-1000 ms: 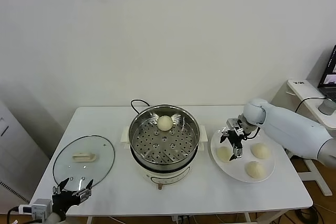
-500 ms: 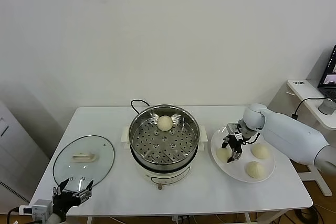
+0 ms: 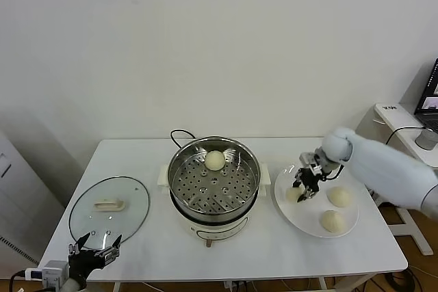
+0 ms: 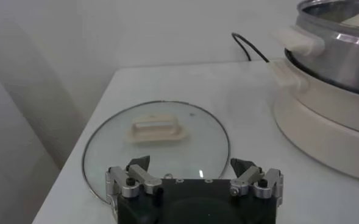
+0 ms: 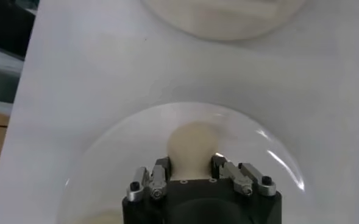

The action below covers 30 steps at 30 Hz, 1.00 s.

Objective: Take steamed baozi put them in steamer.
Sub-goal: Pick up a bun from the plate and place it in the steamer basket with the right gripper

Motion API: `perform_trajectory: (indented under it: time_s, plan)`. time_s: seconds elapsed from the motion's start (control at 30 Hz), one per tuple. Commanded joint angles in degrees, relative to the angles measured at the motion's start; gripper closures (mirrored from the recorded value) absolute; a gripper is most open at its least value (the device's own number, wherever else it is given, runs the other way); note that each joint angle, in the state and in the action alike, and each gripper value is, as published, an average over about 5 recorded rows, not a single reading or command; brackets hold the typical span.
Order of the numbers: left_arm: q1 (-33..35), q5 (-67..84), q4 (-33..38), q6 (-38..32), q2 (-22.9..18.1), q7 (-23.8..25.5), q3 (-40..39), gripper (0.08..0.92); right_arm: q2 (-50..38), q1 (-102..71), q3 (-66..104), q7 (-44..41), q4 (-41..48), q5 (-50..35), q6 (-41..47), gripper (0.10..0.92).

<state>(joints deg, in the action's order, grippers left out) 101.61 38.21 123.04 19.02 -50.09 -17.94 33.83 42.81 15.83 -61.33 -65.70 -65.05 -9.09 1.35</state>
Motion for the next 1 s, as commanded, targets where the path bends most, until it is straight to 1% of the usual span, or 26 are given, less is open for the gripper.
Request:
perform_trajectory:
  time_s: [0.03,0.17,0.3,0.43,0.6,0.7,0.83,1.0]
  plan:
    - [-0.2,0.0,0.2,0.2,0.0,-0.1,0.0,0.177,-3.1,22.3,-13.3,-0.4,-9.1,-15.6,2.8,0.600]
    - [-0.1,0.0,0.1,0.2,0.0,-0.1,-0.1,0.177,-2.0,29.3,-16.7,1.0,-12.2,-22.0,6.0,0.601]
    - [-0.2,0.0,0.2,0.3,0.0,-0.2,-0.3,0.177,1.1,33.0,-17.5,3.7,-14.7,-28.4,11.3,0.601]
    - [-0.5,0.0,0.4,0.3,0.0,-0.2,-0.5,0.177,5.4,34.5,-17.8,8.4,-17.0,-35.9,16.0,0.601]
    - [-0.7,0.0,0.4,0.3,-0.1,-0.2,-0.7,0.177,10.9,31.5,-16.7,15.1,-19.2,-42.5,20.6,0.601]
    - [-0.6,0.0,0.4,0.2,-0.2,-0.2,-0.6,0.177,14.3,29.2,-16.5,18.5,-19.5,-44.3,22.5,0.601]
    - [-0.6,0.0,0.5,0.2,-0.3,-0.2,-0.7,0.177,18.5,25.0,-16.4,23.0,-18.6,-44.5,24.7,0.601]
    - [-0.7,0.0,0.6,0.3,-0.4,-0.3,-0.8,0.177,20.9,20.4,-16.5,26.8,-17.8,-43.9,26.9,0.601]
